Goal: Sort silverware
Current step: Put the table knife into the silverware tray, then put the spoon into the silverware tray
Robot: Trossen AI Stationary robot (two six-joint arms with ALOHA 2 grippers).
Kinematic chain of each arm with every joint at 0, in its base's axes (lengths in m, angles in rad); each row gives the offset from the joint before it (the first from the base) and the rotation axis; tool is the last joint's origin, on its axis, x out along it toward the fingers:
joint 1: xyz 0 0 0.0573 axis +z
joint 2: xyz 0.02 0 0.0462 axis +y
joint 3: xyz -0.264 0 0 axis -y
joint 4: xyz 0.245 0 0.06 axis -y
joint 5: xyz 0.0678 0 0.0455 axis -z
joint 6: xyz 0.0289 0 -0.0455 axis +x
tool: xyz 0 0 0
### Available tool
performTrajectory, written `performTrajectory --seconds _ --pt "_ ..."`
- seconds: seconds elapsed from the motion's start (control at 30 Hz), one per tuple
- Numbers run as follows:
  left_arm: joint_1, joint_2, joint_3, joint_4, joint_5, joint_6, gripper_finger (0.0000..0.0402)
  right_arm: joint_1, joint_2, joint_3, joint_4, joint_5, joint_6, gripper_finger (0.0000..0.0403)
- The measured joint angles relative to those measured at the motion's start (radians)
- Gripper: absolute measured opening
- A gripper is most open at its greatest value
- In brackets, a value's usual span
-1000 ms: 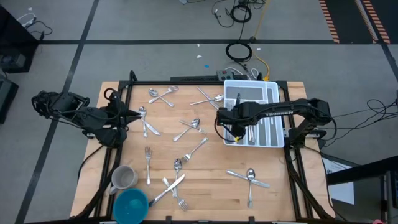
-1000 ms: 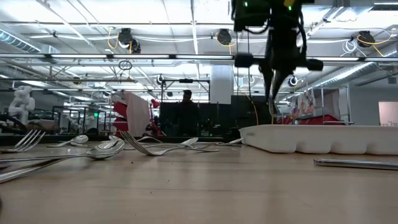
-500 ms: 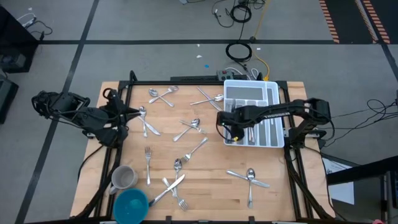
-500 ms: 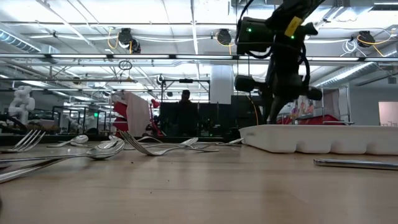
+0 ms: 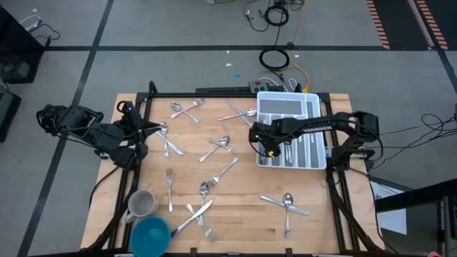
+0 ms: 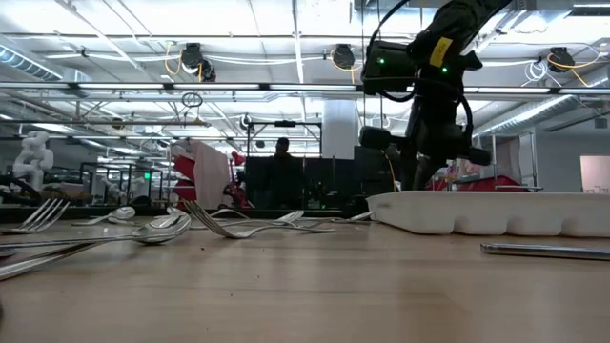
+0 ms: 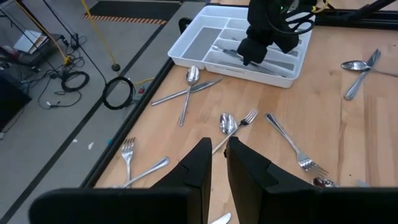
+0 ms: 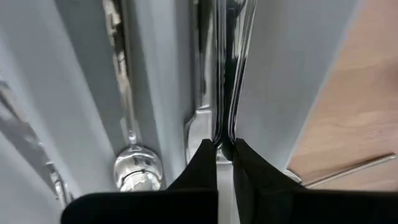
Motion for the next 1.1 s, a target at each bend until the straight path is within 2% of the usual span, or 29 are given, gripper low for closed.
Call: performTrajectory --seconds 0.2,0.37,0.53,0.6,0.77,0.87,0.97,1.03,1.1 --pt "0.000 0.000 0.000 0.000 0.000 0.000 0.0056 -0.014 0.000 0.000 0.038 -0.117 0.193 0.0035" --pt "0.000 0.000 0.000 0.000 0.000 -0.001 0.0056 -0.014 0.000 0.000 0.046 -0.118 0.296 0.0088" --pt "0.000 0.000 0.000 0.000 0.000 -0.001 0.0056 -0.014 0.000 0.000 0.043 -0.117 0.321 0.0127" --pt "0.000 0.000 0.000 0.000 0.000 -0.001 0.0056 -0.011 0.000 0.000 0.044 -0.077 0.340 0.0135" --pt "0.000 0.000 0.000 0.000 0.000 -0.001 0.0056 0.004 -0.027 0.025 0.065 0.165 0.534 0.0140" --pt "0.000 0.000 0.000 0.000 0.000 -0.001 0.0056 0.009 -0.075 0.094 0.020 0.222 0.754 0.0141" --pt "0.000 0.000 0.000 0.000 0.000 -0.001 0.0056 0.031 -0.122 0.204 -0.108 0.217 1.135 0.0141" --pt "0.000 0.000 0.000 0.000 0.000 -0.001 0.0056 0.049 -0.139 0.301 -0.255 0.149 1.481 0.0141" --pt "0.000 0.000 0.000 0.000 0.000 -0.001 0.0056 0.064 -0.142 0.387 -0.426 0.020 1.836 0.0141"
